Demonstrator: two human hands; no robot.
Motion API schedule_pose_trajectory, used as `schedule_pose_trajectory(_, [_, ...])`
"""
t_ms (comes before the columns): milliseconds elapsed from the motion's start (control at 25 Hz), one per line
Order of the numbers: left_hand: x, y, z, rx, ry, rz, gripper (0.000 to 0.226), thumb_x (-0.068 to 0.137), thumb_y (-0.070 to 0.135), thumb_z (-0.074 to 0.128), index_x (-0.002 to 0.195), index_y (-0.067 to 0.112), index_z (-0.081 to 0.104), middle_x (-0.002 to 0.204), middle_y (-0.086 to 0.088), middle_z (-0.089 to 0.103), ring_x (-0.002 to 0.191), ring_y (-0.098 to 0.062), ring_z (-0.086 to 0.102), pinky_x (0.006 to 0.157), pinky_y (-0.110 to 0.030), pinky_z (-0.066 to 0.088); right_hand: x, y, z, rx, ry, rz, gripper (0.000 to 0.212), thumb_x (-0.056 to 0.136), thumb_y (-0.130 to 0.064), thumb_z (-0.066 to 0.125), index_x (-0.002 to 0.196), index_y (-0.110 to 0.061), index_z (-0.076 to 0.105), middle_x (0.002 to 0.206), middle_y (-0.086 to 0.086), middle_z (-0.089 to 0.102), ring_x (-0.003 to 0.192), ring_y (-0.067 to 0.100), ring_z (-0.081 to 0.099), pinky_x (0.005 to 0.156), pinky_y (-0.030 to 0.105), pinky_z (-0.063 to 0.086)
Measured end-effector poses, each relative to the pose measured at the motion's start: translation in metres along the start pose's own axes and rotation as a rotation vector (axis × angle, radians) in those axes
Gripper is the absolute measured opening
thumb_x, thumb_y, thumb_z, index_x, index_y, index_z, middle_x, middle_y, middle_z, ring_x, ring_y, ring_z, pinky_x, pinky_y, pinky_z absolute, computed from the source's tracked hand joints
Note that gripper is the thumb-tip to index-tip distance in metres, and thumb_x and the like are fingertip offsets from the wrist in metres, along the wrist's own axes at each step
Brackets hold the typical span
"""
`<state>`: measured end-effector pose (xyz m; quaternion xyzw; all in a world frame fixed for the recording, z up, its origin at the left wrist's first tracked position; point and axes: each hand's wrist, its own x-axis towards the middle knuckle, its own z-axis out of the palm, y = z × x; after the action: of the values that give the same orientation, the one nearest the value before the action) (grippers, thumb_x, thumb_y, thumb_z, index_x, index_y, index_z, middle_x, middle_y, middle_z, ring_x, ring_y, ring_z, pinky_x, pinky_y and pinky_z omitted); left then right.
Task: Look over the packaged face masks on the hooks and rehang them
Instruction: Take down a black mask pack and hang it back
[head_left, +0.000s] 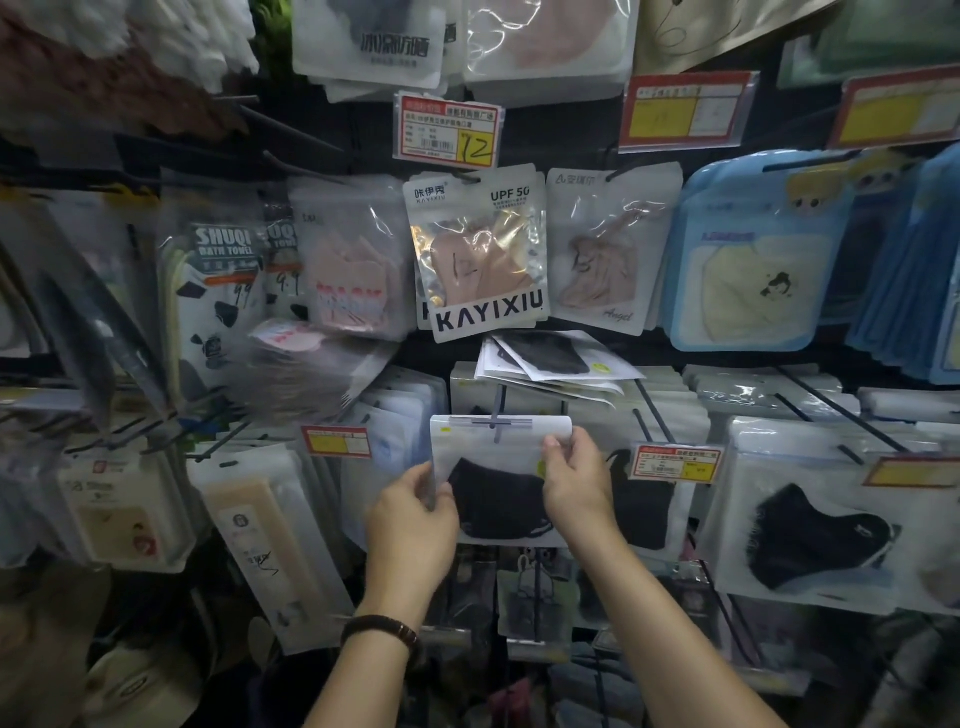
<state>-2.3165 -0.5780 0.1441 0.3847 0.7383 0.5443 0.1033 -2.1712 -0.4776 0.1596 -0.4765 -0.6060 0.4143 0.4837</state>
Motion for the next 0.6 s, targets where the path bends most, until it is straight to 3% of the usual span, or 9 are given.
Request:
schedule_pose_trajectory(120, [0.002, 0.009, -0.015, -0.033, 0.013, 0.051, 0.014, 0.104, 0.024, 0.066, 0.110, 0.030, 0.078, 0.088, 0.010, 0.078, 0.080, -0.004, 0.076, 0.083, -0.035, 0.067, -0.007, -0.007, -0.007, -0.079, -0.036, 0.027, 0.023, 0.114, -0.034, 0.045, 0.115, -0.018, 0.061, 0.105, 0.000, 0.069, 0.101, 0.022, 0.067, 0.076, 0.036, 0.049])
schedule_pose_trajectory(200, [0.006, 0.021, -0.030, -0.077, 0.040, 0.068, 0.017, 0.105, 0.027, 0.064, 0.093, 0.032, 0.075, 0.075, 0.008, 0.077, 0.069, -0.006, 0.076, 0.074, -0.042, 0.068, -0.014, -0.012, -0.014, -0.081, -0.060, 0.041, 0.034, 0.114, -0.041, 0.042, 0.140, -0.025, 0.058, 0.132, 0.000, 0.068, 0.127, 0.026, 0.063, 0.099, 0.043, 0.052])
schedule_pose_trajectory(280, [0.012, 0.040, -0.047, -0.043, 0.082, 0.161, 0.021, 0.105, 0.030, 0.062, 0.086, 0.034, 0.073, 0.072, 0.011, 0.075, 0.067, -0.010, 0.074, 0.069, -0.045, 0.066, -0.032, -0.025, -0.027, -0.058, -0.085, 0.062, 0.052, 0.115, -0.043, 0.040, 0.166, -0.030, 0.038, 0.164, -0.005, 0.048, 0.156, 0.024, 0.042, 0.126, 0.045, 0.036])
schedule_pose_trajectory(360, [0.019, 0.067, -0.060, -0.019, 0.107, 0.307, 0.022, 0.104, 0.032, 0.062, 0.085, 0.033, 0.072, 0.070, 0.012, 0.073, 0.065, -0.010, 0.071, 0.066, -0.041, 0.062, -0.054, -0.043, -0.045, -0.018, -0.158, 0.031, 0.061, 0.115, -0.041, 0.043, 0.172, -0.031, 0.025, 0.174, -0.011, 0.031, 0.162, 0.014, 0.028, 0.133, 0.041, 0.023])
schedule_pose_trajectory(480, [0.040, 0.112, -0.064, 0.030, -0.002, 0.554, 0.015, 0.101, 0.035, 0.069, 0.090, 0.027, 0.075, 0.075, 0.011, 0.073, 0.073, -0.008, 0.071, 0.070, -0.034, 0.061, -0.068, -0.079, -0.067, -0.060, -0.285, -0.093, 0.056, 0.113, -0.038, 0.049, 0.167, -0.033, 0.036, 0.167, -0.018, 0.040, 0.155, 0.006, 0.039, 0.130, 0.044, 0.034])
schedule_pose_trajectory(600, [0.074, 0.150, -0.048, 0.300, -0.227, 0.757, 0.010, 0.097, 0.034, 0.077, 0.104, 0.026, 0.079, 0.091, 0.012, 0.075, 0.084, -0.004, 0.069, 0.081, -0.024, 0.059, -0.044, -0.118, -0.086, -0.130, -0.240, -0.231, 0.029, 0.110, -0.029, 0.054, 0.133, -0.029, 0.072, 0.125, -0.007, 0.077, 0.118, 0.011, 0.073, 0.106, 0.044, 0.059])
